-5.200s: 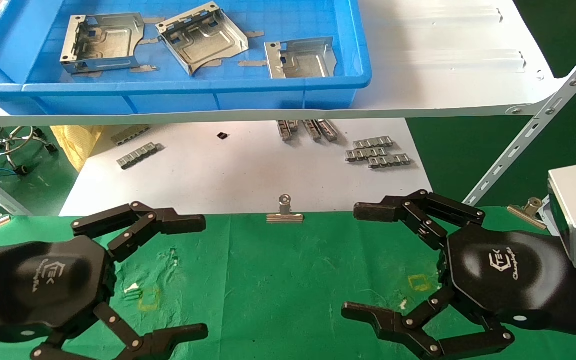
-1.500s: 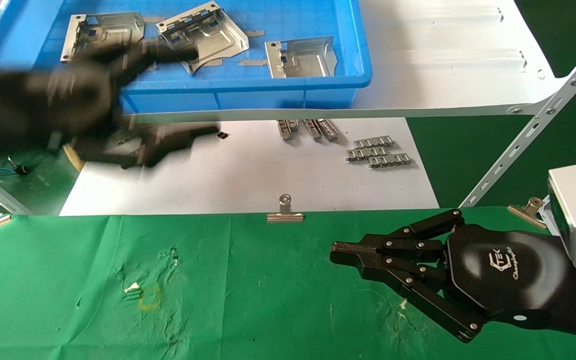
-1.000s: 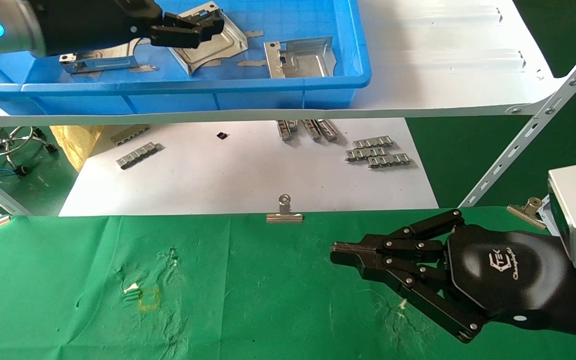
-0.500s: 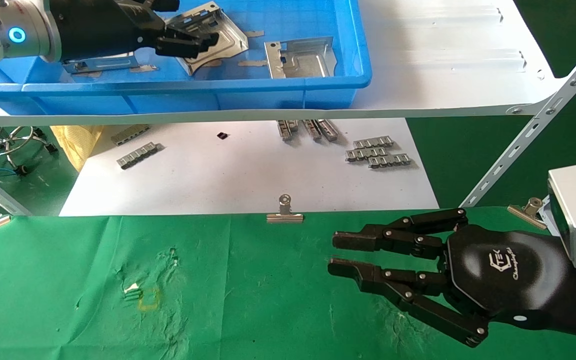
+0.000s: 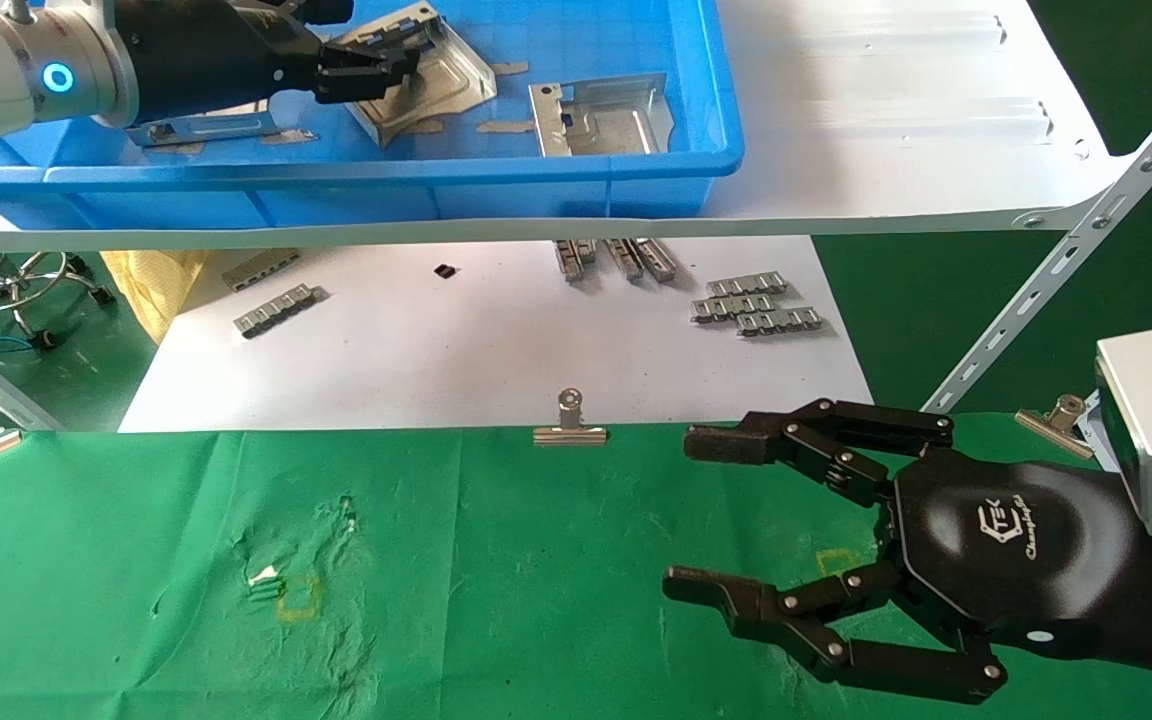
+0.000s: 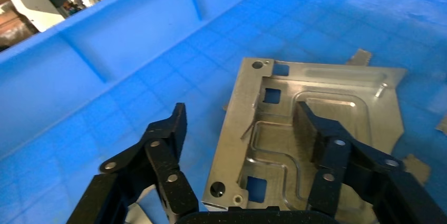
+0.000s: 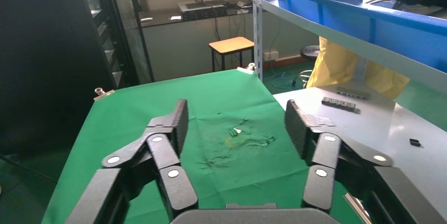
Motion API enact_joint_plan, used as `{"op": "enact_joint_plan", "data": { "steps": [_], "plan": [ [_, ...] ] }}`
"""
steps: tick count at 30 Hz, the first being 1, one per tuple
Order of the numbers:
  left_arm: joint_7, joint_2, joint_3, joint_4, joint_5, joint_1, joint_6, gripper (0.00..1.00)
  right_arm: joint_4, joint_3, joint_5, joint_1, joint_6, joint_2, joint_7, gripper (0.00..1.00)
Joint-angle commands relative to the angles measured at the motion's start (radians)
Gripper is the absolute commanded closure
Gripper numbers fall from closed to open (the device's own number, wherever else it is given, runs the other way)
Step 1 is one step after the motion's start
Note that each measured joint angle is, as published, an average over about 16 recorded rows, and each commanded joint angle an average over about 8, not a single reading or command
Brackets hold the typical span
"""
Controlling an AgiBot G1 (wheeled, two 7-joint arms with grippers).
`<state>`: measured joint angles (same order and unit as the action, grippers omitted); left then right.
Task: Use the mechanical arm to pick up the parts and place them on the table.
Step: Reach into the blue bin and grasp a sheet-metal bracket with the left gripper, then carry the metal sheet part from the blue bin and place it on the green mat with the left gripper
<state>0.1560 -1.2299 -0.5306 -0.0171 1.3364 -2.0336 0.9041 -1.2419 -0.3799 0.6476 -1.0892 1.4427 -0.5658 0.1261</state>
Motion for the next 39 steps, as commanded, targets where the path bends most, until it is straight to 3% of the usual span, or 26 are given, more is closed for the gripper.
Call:
{"op": "enact_joint_plan", "data": {
  "steps": [1, 25, 31, 39],
  "plan": [
    [0.006, -0.004, 0.0, 0.004, 0.0, 0.003, -0.013, 1.0, 0.0, 0.0, 0.0, 0.0, 0.0, 0.0, 0.0, 0.0],
    [0.008, 0.036, 0.041, 0.005, -0.059, -0.003, 0.028, 1.0, 0.0, 0.0, 0.0, 0.0, 0.0, 0.0, 0.0, 0.0],
    [0.026, 0.074, 0.055, -0.018, -0.08, -0.017, 0.157, 1.0, 0.0, 0.0, 0.0, 0.0, 0.0, 0.0, 0.0, 0.0],
    [0.083, 0.152, 0.081, -0.054, -0.124, -0.003, 0.462, 1.0, 0.0, 0.0, 0.0, 0.0, 0.0, 0.0, 0.0, 0.0]
  ]
}}
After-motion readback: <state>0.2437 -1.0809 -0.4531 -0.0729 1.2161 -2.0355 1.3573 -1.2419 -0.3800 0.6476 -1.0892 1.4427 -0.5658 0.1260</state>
